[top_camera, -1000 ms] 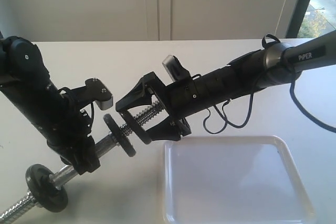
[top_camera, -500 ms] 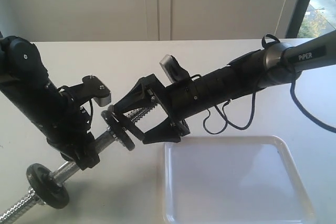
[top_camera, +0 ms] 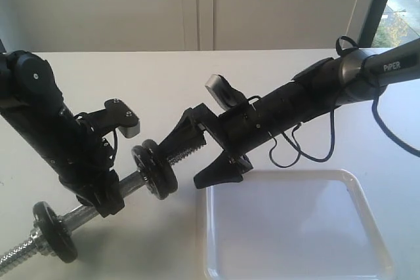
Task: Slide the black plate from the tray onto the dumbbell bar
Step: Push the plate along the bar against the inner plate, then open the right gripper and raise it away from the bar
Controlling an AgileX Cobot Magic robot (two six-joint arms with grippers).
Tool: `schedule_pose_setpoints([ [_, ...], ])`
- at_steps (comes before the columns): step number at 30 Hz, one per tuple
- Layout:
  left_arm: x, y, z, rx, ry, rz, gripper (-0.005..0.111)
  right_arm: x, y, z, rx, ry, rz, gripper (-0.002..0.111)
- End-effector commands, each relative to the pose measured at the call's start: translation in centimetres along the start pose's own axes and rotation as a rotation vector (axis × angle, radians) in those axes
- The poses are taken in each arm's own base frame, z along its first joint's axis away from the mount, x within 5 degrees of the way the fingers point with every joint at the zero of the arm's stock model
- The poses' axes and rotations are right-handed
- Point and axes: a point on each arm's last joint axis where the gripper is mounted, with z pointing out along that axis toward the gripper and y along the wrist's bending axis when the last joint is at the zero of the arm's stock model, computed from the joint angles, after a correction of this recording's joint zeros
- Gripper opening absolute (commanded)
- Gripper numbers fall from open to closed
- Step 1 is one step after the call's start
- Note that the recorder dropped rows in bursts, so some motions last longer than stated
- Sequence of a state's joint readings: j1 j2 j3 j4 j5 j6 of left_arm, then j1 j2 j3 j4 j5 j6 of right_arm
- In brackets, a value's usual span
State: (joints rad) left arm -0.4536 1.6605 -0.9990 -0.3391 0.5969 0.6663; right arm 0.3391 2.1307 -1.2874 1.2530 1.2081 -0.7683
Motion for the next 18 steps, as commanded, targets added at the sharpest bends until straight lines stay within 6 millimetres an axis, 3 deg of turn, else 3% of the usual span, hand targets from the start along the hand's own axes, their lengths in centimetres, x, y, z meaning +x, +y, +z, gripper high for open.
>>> schedule_pose_setpoints([
  [1, -1.58, -0.60, -2.44, 0.005, -0.134, -0.043, 0.000, 0.03, 0.17, -0.66, 0.016, 0.014, -0.028, 0.105],
  [9, -1.76, -0.42, -2.41, -0.010, -0.154, -0.058, 0.000, 0.40, -0.29, -0.76, 0.063, 0.056, -0.035, 0.104],
  [12, -1.81, -0.35, -2.37, -0.015, -0.158, -0.059, 0.000, 0.41, -0.30, -0.76, 0.064, 0.056, -0.034, 0.098],
  [15, -1.81, -0.26, -2.16, -0.015, -0.154, -0.061, 0.000, 0.45, -0.35, -0.76, 0.069, 0.060, -0.020, 0.083],
  [18, -1.79, -0.18, -1.90, -0.012, -0.147, -0.064, 0.000, 0.55, -0.46, -0.78, 0.083, 0.071, 0.003, 0.057],
])
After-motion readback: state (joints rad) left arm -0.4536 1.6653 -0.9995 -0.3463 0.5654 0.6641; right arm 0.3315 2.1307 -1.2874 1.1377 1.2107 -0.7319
